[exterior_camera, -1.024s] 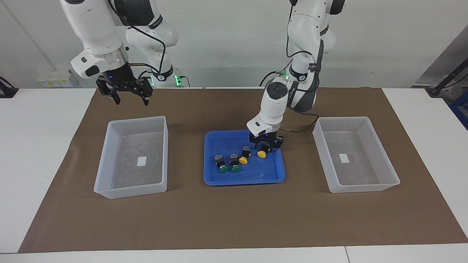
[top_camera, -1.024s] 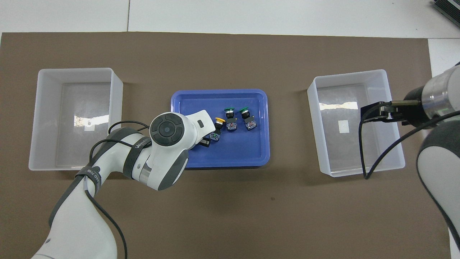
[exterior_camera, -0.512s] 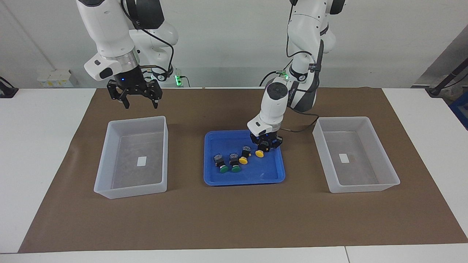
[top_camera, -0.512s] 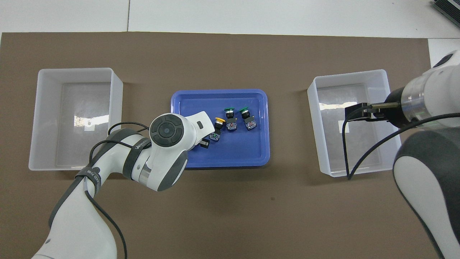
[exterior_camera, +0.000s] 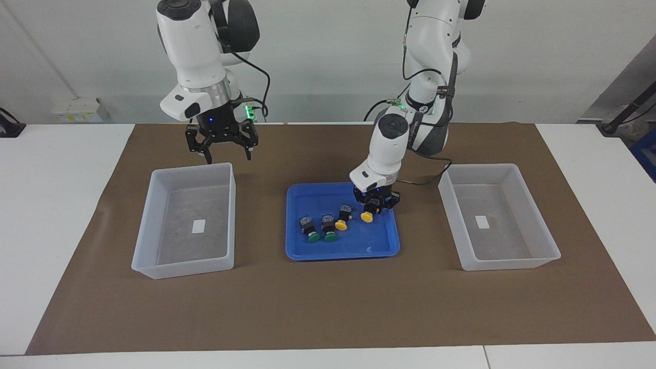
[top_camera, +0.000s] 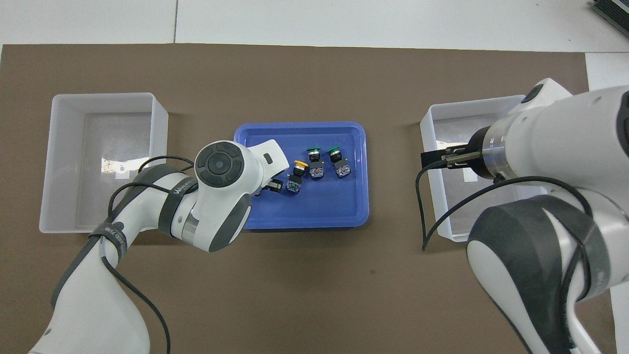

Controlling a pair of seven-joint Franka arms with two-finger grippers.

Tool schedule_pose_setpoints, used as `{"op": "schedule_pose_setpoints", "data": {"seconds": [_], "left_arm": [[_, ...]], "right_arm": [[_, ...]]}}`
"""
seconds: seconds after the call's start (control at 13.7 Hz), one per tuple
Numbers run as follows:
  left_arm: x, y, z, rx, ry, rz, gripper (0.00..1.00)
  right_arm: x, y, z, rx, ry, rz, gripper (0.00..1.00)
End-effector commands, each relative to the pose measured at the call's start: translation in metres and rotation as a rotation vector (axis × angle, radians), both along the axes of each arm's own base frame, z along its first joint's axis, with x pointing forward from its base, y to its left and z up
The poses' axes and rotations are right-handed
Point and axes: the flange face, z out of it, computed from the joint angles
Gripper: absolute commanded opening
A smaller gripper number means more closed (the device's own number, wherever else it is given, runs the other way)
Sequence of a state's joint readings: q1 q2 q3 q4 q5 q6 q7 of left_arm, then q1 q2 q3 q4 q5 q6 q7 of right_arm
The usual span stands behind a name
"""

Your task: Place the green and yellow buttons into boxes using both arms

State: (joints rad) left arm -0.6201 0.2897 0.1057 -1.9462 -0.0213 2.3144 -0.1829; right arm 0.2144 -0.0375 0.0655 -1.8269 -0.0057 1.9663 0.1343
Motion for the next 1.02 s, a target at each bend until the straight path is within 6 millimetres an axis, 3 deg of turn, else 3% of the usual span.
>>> {"op": "schedule_pose_setpoints", "data": {"seconds": [0.0, 0.22, 0.44, 0.73, 0.8, 0.95], "left_arm": [[0.030, 0.029, 0.051, -0.006, -0.002, 0.063, 0.00], [0.061, 0.077, 0.097, -0.010, 0.000, 0.144, 0.00], [0.086, 0.141, 0.126, 0.004, 0.032, 0.248, 0.00], [0.099, 0.227, 0.120, 0.017, 0.046, 0.306, 0.00], [0.099, 0.243, 0.117, 0.020, 0.053, 0.312, 0.00], [0.095, 0.269, 0.108, 0.021, 0.061, 0.351, 0.00]], "right_arm": [[0.000, 0.020, -0.024, -0.010, -0.035, 0.147, 1.00], [0.010, 0.058, -0.054, -0.006, -0.078, 0.262, 1.00], [0.017, 0.085, -0.081, 0.005, -0.118, 0.319, 1.00], [0.007, 0.109, -0.127, 0.020, -0.146, 0.357, 1.00], [0.004, 0.119, -0.140, 0.028, -0.157, 0.366, 1.00], [0.012, 0.122, -0.163, 0.035, -0.170, 0.362, 1.00]]}}
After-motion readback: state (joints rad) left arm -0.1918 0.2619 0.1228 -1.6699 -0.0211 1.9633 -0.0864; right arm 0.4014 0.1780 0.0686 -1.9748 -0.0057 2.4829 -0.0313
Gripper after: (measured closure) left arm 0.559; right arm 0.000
